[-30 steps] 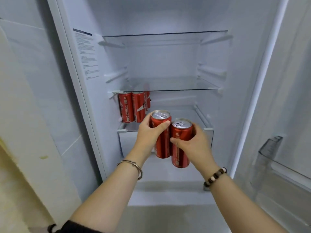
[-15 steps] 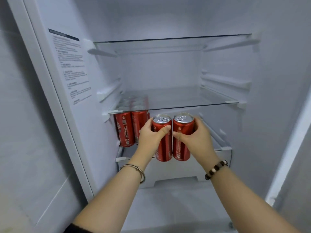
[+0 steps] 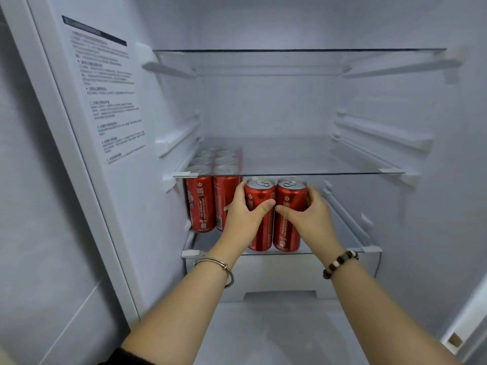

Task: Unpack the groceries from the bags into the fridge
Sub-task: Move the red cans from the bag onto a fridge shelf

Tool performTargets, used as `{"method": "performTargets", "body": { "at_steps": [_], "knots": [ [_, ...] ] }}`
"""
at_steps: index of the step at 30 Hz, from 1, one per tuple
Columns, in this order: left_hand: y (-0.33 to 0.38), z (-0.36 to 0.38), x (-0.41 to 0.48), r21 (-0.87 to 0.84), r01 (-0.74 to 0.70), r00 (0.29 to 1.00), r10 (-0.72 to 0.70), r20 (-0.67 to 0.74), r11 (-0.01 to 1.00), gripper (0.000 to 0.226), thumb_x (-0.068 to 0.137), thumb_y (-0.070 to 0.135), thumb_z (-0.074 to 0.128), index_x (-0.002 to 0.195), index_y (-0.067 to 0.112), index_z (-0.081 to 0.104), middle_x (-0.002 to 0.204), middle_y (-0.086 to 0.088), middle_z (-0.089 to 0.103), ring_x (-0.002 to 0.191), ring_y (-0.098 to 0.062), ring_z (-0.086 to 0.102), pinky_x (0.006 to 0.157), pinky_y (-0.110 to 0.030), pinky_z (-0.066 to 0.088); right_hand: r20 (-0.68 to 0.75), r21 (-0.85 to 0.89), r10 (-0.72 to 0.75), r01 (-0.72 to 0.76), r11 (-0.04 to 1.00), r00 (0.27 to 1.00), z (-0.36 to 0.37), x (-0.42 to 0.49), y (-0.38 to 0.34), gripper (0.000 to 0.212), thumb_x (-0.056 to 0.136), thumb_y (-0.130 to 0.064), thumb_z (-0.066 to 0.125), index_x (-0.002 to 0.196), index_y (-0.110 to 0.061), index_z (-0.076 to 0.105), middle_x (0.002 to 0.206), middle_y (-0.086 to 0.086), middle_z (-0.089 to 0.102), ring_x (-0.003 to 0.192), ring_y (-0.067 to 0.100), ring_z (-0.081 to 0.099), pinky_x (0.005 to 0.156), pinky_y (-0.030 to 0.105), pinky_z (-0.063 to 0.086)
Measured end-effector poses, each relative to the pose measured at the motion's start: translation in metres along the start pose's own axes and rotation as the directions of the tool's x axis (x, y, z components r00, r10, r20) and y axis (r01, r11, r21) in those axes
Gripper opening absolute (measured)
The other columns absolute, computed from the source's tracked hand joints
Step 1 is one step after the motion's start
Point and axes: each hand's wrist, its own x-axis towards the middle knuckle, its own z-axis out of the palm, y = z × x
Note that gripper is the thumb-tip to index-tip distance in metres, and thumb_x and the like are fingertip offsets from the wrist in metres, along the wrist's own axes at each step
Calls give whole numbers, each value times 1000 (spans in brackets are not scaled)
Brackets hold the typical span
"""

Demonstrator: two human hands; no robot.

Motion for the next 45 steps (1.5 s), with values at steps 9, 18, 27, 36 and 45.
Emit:
{"method": "performTargets", "body": {
  "at_steps": [9,18,27,36,45],
  "knots": [
    [-13,-7,-23,540,28,996,24,-90,841,54,75,49,71,121,27,54,110,9,67,101,-10,63,84,-24,49,217,-177,134,-96,980,967,-9,-12,25,60,75,-13,76,125,-24,45,106,-12,52,101,6,49,84,25,43],
    [-16,-32,-41,535,106,949,75,-306,838,50,75,49,71,119,29,59,111,8,67,103,-13,62,85,-25,48,248,-174,115,-73,982,962,16,-18,19,60,74,-13,77,125,-20,46,103,-12,52,96,4,48,81,21,41],
    [-27,-53,-49,511,153,885,113,-452,846,48,79,46,68,122,30,55,111,8,67,99,-12,63,81,-24,48,295,-118,101,-69,991,950,50,-20,18,62,73,-17,79,125,-19,46,111,-10,55,100,4,51,82,21,42],
    [-36,-55,-49,677,143,896,196,-398,722,76,89,38,59,149,18,17,144,-3,40,123,-22,51,94,-37,48,327,-134,36,9,991,944,70,-18,21,57,75,-23,78,126,-24,53,119,0,59,107,13,57,88,28,49],
    [-42,-59,-51,742,8,852,384,-355,670,74,85,4,63,148,7,24,154,-7,24,137,-24,34,104,-27,27,284,-148,75,-34,988,956,75,-20,22,58,75,-25,78,125,-18,49,113,-4,61,100,10,58,80,21,45]
  ]
}}
